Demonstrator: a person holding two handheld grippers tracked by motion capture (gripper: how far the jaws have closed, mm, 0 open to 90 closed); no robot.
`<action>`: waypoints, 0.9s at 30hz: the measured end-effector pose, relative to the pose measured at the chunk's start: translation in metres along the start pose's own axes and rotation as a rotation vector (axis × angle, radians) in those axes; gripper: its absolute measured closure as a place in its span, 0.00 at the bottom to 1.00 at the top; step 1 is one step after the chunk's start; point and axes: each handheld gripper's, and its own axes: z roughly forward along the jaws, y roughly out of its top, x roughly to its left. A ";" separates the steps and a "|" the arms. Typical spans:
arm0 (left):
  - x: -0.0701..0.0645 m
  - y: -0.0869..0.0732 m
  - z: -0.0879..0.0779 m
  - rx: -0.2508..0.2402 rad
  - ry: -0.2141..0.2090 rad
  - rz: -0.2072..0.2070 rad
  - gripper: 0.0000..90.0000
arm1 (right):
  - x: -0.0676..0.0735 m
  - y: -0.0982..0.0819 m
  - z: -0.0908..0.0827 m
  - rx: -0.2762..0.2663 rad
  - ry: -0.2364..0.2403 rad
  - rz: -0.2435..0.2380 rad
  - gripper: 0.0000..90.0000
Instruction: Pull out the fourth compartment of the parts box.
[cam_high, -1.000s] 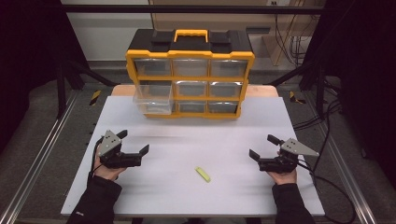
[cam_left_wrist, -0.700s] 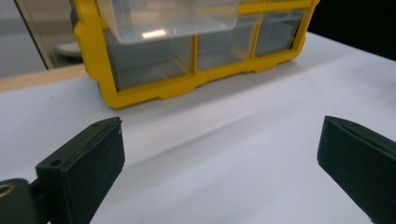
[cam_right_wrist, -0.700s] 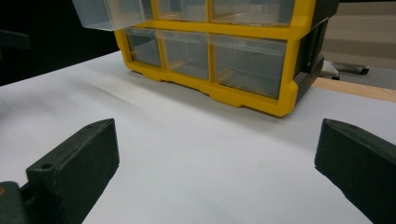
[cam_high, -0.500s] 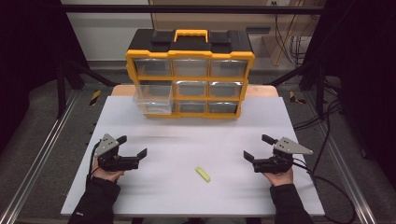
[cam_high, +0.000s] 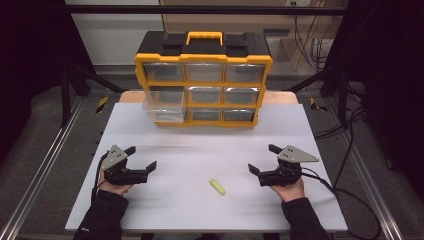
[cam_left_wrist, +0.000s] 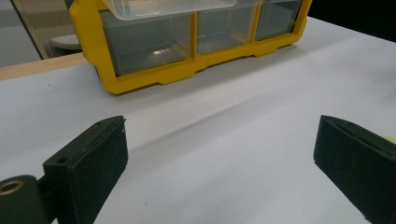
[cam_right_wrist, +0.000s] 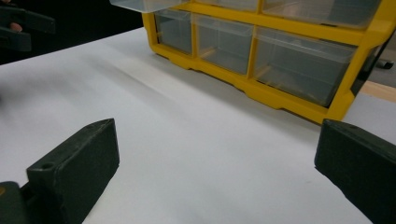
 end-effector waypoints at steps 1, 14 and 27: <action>0.000 0.000 0.000 0.000 0.000 0.000 0.04 | 0.000 0.000 0.000 0.000 0.000 0.000 0.01; 0.001 -0.003 0.001 0.003 0.013 0.002 0.03 | 0.026 0.010 0.025 0.087 0.034 -0.013 0.01; 0.002 -0.003 0.001 -0.013 0.003 0.009 0.02 | 0.052 0.016 0.052 0.167 0.100 -0.031 0.01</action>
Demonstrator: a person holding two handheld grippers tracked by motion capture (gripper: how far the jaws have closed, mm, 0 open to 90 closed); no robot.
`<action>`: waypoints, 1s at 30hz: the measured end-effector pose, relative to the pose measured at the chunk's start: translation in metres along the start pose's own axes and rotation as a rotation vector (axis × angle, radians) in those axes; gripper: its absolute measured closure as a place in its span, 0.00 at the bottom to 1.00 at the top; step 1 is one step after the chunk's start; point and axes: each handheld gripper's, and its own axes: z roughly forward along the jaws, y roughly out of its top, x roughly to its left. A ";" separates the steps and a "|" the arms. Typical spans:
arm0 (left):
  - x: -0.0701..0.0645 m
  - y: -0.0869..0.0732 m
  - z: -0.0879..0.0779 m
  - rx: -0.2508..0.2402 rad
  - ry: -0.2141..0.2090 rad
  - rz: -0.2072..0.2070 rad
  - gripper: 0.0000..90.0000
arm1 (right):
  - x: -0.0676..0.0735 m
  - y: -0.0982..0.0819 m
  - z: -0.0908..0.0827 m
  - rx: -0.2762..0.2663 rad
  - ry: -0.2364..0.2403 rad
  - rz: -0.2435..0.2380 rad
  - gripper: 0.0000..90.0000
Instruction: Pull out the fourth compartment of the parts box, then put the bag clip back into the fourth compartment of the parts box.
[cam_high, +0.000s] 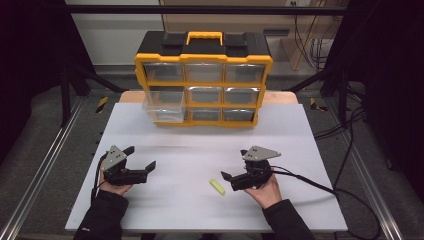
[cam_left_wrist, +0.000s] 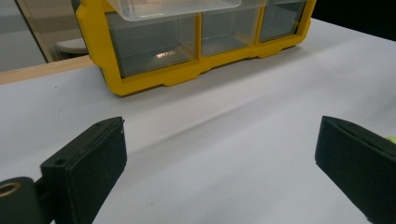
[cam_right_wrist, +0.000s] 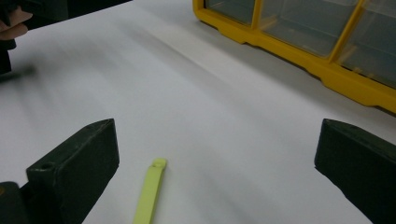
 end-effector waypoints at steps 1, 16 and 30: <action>0.000 0.000 0.000 -0.006 -0.003 0.005 0.02 | 0.002 0.001 0.002 0.006 0.003 -0.003 0.01; 0.000 -0.001 0.001 -0.012 -0.019 0.007 0.02 | 0.017 0.006 0.023 0.048 0.054 -0.014 0.01; 0.000 -0.002 0.001 -0.029 -0.021 0.006 0.02 | 0.028 0.009 0.041 0.109 0.077 -0.022 0.02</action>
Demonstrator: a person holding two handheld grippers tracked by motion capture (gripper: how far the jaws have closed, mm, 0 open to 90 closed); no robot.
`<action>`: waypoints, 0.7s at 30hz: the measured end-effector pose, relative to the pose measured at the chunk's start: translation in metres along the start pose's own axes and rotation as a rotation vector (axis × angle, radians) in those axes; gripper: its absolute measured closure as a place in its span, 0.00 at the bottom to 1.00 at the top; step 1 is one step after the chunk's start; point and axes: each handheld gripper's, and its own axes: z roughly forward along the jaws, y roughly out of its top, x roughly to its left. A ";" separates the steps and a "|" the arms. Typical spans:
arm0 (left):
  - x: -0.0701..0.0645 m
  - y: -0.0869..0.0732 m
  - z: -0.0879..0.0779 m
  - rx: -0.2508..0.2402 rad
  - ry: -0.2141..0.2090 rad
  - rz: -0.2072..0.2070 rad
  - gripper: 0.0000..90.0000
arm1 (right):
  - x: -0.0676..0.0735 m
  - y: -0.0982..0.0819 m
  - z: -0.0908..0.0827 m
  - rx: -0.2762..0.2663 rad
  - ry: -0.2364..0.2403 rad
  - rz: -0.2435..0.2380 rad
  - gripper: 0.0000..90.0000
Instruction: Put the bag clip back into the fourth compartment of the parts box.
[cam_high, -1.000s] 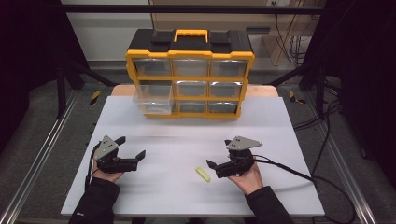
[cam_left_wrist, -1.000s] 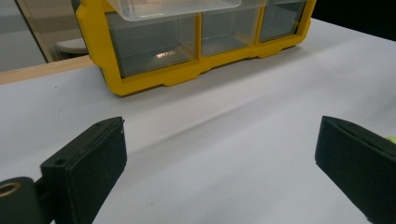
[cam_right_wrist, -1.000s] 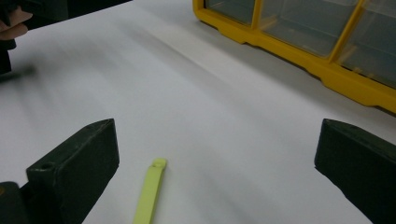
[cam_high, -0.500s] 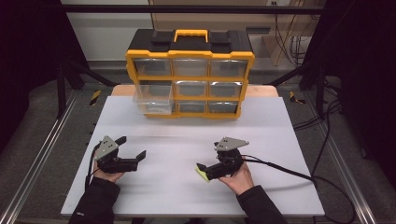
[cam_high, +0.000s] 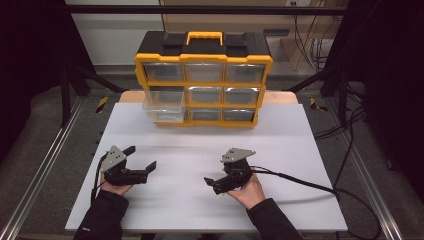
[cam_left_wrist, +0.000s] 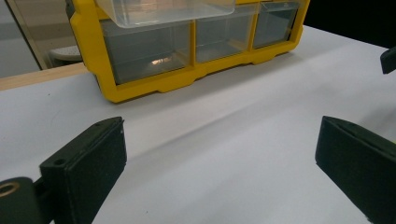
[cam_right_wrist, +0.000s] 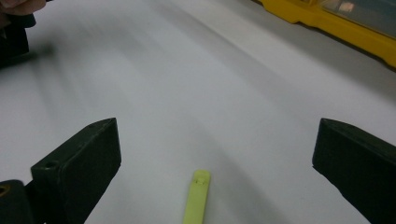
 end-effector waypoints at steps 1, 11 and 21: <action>0.000 0.000 0.000 -0.001 0.002 0.000 0.02 | 0.001 -0.001 0.001 0.003 0.002 0.001 0.02; 0.001 0.000 -0.001 -0.014 -0.003 0.001 0.02 | 0.004 -0.011 0.013 0.085 0.003 -0.010 0.08; 0.001 -0.001 -0.001 -0.011 -0.006 0.000 0.02 | 0.007 -0.018 0.018 0.149 -0.008 -0.016 0.23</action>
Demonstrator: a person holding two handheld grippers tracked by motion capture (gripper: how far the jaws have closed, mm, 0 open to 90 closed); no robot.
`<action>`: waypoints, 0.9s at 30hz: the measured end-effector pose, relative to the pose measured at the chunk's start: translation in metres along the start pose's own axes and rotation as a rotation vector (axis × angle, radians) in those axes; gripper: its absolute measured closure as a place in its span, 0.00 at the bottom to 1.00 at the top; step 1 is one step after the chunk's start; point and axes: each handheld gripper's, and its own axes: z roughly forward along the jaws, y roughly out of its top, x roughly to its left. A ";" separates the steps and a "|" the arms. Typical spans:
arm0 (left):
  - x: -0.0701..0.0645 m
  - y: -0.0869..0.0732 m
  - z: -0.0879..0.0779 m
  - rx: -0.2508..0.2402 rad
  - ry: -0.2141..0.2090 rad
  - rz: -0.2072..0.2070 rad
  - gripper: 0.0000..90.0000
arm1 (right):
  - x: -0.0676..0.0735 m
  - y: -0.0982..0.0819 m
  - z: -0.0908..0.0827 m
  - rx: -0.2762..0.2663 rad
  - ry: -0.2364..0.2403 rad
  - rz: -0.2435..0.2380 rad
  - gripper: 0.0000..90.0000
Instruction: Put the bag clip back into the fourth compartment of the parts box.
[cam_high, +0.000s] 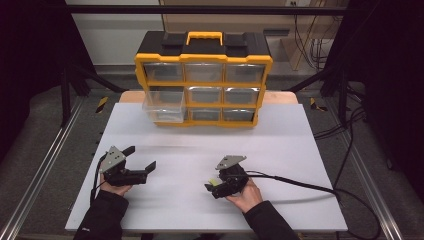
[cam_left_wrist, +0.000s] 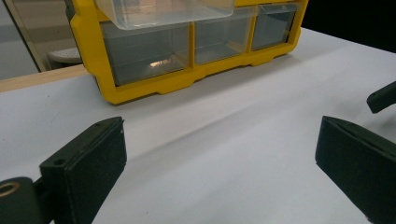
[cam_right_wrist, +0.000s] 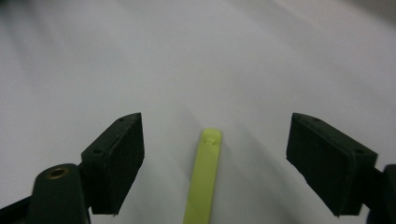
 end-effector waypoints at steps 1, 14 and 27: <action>0.000 0.000 0.000 0.000 0.000 0.000 0.02 | 0.000 0.000 0.000 0.000 0.000 0.000 0.23; 0.001 -0.001 -0.001 -0.001 -0.004 -0.004 0.02 | 0.002 -0.005 0.002 0.070 -0.003 0.001 0.56; 0.001 -0.001 0.000 -0.001 -0.006 -0.003 0.03 | 0.001 -0.005 0.002 0.118 0.016 -0.007 0.73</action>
